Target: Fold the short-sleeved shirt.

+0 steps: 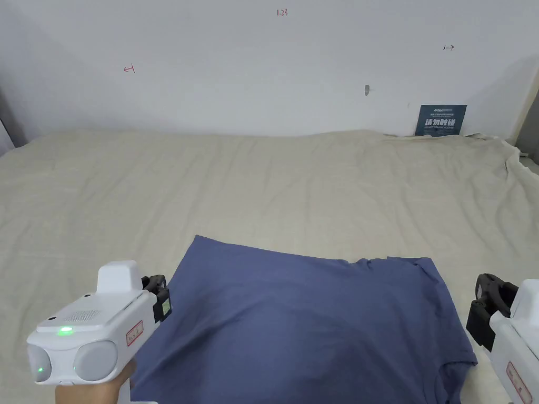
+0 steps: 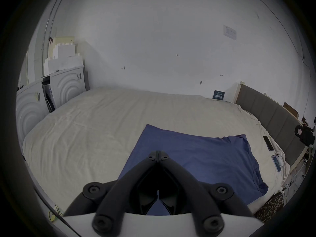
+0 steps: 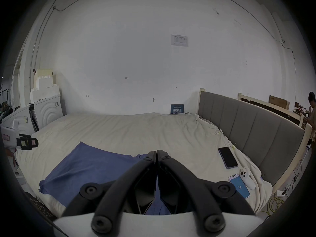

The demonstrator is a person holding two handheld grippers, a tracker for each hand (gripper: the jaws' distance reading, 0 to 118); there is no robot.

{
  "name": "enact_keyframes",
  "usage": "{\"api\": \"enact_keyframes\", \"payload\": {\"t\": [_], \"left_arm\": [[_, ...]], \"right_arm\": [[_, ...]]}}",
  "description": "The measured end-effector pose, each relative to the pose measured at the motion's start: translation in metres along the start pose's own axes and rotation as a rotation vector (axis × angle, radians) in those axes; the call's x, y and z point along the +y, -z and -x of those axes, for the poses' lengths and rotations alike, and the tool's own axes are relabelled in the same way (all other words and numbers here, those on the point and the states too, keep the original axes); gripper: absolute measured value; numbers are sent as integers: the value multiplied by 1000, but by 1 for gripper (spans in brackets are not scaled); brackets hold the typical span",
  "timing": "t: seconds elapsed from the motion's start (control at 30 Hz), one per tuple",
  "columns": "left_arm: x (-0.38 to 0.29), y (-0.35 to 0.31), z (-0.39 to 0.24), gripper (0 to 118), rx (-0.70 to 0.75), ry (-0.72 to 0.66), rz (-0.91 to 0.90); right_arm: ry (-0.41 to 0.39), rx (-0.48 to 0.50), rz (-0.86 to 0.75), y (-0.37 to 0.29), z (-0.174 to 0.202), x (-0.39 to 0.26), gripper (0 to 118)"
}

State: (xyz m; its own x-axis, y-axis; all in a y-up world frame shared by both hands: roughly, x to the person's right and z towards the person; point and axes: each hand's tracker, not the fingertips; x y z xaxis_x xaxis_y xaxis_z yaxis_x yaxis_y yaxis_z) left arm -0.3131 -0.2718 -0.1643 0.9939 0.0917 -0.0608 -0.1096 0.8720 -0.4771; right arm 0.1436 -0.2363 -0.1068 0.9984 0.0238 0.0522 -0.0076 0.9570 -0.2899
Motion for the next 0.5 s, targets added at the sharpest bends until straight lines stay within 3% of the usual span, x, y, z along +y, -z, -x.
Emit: {"api": "enact_keyframes", "payload": {"t": [0.2, 0.5], "left_arm": [[28, 55, 1, 0, -33, -2, 76], [86, 204, 2, 0, -69, 51, 247]], "right_arm": [[7, 0, 2, 23, -4, 7, 0], [14, -36, 45, 92, -13, 7, 0]]}}
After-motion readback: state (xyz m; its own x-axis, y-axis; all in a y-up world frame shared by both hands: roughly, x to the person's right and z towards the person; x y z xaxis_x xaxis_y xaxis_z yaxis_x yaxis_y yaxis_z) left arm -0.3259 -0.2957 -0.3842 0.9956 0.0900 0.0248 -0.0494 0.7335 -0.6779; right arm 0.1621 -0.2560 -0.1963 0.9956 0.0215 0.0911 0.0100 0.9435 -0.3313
